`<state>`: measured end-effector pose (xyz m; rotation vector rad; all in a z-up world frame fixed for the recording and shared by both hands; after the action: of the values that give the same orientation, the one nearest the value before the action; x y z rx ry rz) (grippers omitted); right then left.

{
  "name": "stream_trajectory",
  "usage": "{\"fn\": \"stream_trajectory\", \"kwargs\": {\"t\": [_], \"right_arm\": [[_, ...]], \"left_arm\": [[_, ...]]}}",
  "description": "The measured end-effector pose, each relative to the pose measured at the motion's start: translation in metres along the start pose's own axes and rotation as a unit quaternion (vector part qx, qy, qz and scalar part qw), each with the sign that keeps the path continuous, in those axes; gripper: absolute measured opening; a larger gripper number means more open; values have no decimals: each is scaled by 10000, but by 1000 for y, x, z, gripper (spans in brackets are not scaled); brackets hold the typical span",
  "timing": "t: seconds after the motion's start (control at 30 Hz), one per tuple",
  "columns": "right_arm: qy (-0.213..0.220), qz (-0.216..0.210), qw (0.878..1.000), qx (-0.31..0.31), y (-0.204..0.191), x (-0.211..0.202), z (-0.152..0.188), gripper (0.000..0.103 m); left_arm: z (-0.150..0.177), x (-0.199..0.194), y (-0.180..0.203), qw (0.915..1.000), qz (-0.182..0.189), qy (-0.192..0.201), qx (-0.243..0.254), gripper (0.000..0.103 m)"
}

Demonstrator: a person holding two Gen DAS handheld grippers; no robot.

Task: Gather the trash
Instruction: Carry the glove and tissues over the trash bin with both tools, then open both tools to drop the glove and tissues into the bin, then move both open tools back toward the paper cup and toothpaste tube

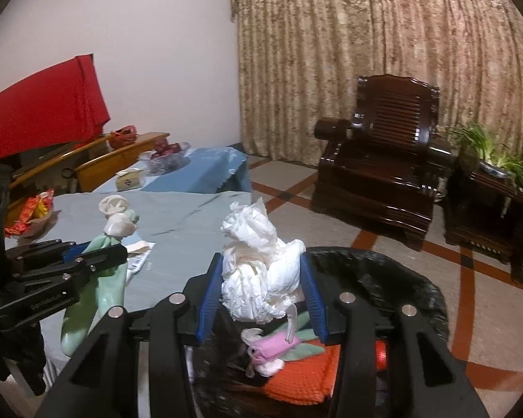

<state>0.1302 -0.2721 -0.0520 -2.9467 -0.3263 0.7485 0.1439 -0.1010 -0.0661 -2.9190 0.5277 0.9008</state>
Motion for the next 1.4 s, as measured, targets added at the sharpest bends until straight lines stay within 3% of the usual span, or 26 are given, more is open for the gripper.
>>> {"fn": "stream_trajectory", "kwargs": {"t": [0.5,0.93,1.07,1.13,1.2,1.3,1.4], "right_arm": [[-48,560,9980,276,60,-17,16,44],[-286,793,9952,497,96,-6,35,45],[-419,868,9941,494,102,-1,44,53],[-446,961,9930,514,106,-1,48,69],[-442,993,9926,539,107,-2,51,74],[-408,1013,9926,525,104,-3,51,91],[-312,978,9936,477,96,-6,49,97]], "left_arm": [[-4,56,71,9978,506,-94,406,20],[0,102,106,9951,739,-357,553,22],[4,112,105,9934,888,-531,492,36],[6,112,102,9926,984,-580,419,51],[8,109,96,9930,952,-575,410,57],[11,103,87,9939,863,-553,400,66],[13,91,72,9961,658,-471,358,78]]}}
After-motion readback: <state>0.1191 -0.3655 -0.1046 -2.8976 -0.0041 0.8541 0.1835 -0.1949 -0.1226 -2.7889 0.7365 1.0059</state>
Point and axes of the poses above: each gripper's, at about its wrist camera, not at the fingertips, and x roughly the way its jaws point, y to its right, z to its underside, the point moved 3 cm from there along x, roughly the way its jaws point, and after that the axes turned 5 degrees about -z, right-handed, at the moved point
